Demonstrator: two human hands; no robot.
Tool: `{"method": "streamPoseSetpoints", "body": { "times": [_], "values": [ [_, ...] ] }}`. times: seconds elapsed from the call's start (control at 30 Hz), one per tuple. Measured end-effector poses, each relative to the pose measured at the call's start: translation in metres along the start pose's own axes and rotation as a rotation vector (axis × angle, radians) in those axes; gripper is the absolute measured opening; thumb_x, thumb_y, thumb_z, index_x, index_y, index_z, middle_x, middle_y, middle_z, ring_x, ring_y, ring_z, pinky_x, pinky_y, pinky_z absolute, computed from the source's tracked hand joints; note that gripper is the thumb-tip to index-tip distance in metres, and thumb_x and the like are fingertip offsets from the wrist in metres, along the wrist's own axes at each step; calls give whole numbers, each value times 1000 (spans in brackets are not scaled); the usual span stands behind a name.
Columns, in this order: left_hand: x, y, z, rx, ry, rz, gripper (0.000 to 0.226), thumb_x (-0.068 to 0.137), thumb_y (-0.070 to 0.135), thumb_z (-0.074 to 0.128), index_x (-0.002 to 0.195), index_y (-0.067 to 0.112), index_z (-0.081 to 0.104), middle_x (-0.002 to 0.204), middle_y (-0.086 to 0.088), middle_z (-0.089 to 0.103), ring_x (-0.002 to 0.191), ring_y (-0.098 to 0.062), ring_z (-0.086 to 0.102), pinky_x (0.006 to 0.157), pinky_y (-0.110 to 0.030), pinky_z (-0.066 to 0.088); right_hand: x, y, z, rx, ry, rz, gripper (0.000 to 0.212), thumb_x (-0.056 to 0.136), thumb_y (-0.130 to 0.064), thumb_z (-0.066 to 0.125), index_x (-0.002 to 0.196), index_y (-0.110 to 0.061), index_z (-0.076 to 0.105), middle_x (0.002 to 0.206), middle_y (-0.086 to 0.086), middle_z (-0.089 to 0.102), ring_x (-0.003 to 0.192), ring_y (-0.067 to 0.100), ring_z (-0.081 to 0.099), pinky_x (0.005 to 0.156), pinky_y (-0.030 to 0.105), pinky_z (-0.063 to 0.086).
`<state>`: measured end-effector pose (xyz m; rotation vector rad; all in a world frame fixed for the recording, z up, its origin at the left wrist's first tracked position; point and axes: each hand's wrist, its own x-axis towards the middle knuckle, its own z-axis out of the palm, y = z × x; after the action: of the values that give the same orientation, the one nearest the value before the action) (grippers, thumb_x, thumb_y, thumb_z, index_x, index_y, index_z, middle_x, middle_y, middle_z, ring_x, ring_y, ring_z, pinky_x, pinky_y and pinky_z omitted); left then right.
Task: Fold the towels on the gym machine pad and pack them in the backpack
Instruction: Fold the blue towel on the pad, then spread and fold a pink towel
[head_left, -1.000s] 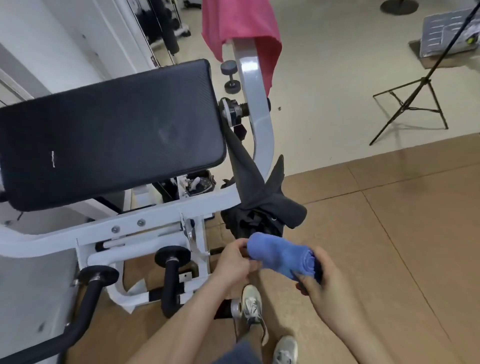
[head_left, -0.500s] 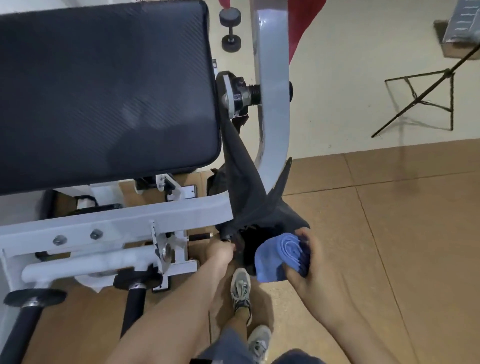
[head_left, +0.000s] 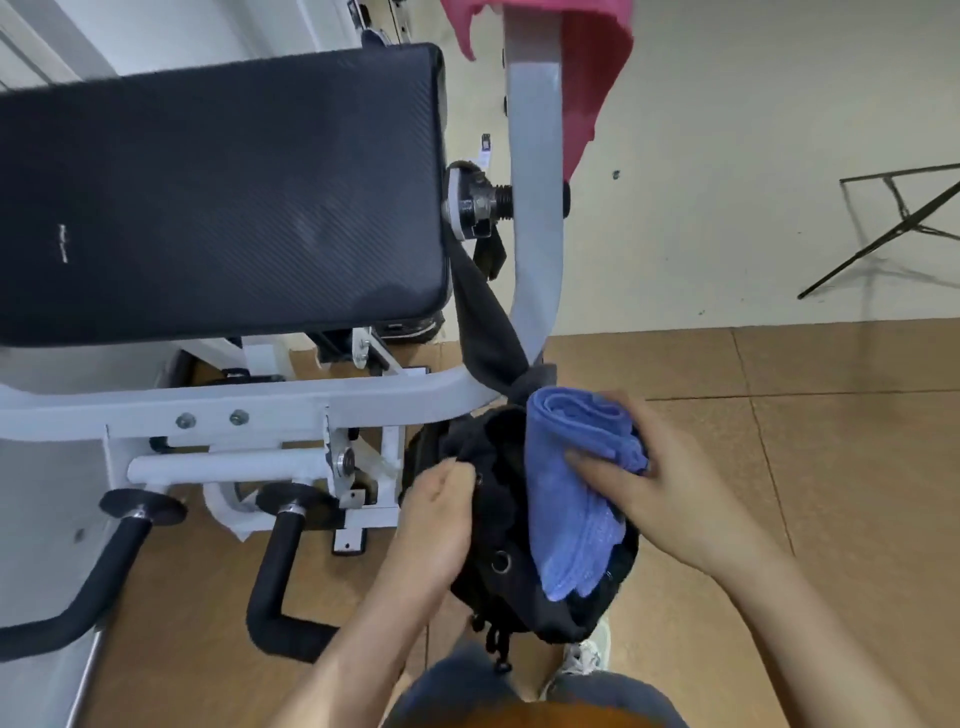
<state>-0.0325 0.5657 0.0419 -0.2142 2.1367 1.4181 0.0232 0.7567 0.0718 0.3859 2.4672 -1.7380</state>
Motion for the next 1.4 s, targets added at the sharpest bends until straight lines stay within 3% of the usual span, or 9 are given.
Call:
{"method": "streamPoseSetpoints", "body": {
  "times": [0.17,0.33,0.43,0.6,0.73,0.9,1.03,1.17,1.4],
  "values": [
    [-22,36,-11,-54,131,146,50,101,40,40,81,-4,55,75,-6,59,71,-15,55,67,-34,41,-5,-25,1,315,0,-104,31,79,-4,76,102,-19,61,91,-7,71,80,4,66,69,17,51],
    [-41,60,-29,-224,115,133,46,97,40,53,84,-1,69,87,-14,73,82,-21,68,75,-34,53,4,19,23,-349,-137,-259,32,75,-18,68,81,-28,39,67,-10,43,59,4,41,57,29,38],
    [-51,66,-39,-386,22,54,13,89,6,63,84,2,74,85,-18,74,75,-28,72,63,-33,58,7,37,10,-692,-133,-417,44,71,-8,65,80,-30,28,75,-7,40,59,12,40,50,37,39],
    [-62,57,-36,-83,65,145,5,83,-5,62,85,-3,67,74,-15,68,70,-24,65,60,-30,52,11,44,-15,-1097,70,-366,40,56,-1,71,83,-18,47,75,4,45,63,30,48,46,31,32],
    [-53,56,-27,501,372,379,28,83,20,65,63,12,47,54,0,48,57,-15,47,54,-34,37,3,18,-29,-727,35,-274,29,67,-6,62,84,-23,46,80,-5,50,73,21,51,54,39,44],
    [-42,58,-14,243,249,295,18,83,22,67,72,11,59,62,-2,58,60,-14,52,60,-36,45,-14,-48,-18,-317,-328,-449,36,70,1,63,94,-25,63,87,-11,63,82,7,56,69,22,43],
    [-36,63,-14,107,165,240,18,78,33,68,79,15,68,74,-7,69,69,-18,60,71,-47,54,-9,-58,-25,-114,-226,-366,35,75,-1,71,99,-26,66,86,-10,68,78,4,62,68,20,47],
    [-34,69,-19,-210,77,123,9,86,13,67,86,4,70,81,-15,70,77,-23,64,70,-37,52,5,-51,-44,414,-339,-125,43,58,-11,84,97,-25,72,98,2,73,98,22,68,91,43,53],
    [-37,79,-36,-416,-81,74,11,85,-3,57,93,1,63,84,-17,63,75,-25,63,66,-29,53,40,-56,5,-15,-849,18,42,66,-10,64,108,-16,59,89,-2,60,82,10,56,73,27,44]
  ]
}}
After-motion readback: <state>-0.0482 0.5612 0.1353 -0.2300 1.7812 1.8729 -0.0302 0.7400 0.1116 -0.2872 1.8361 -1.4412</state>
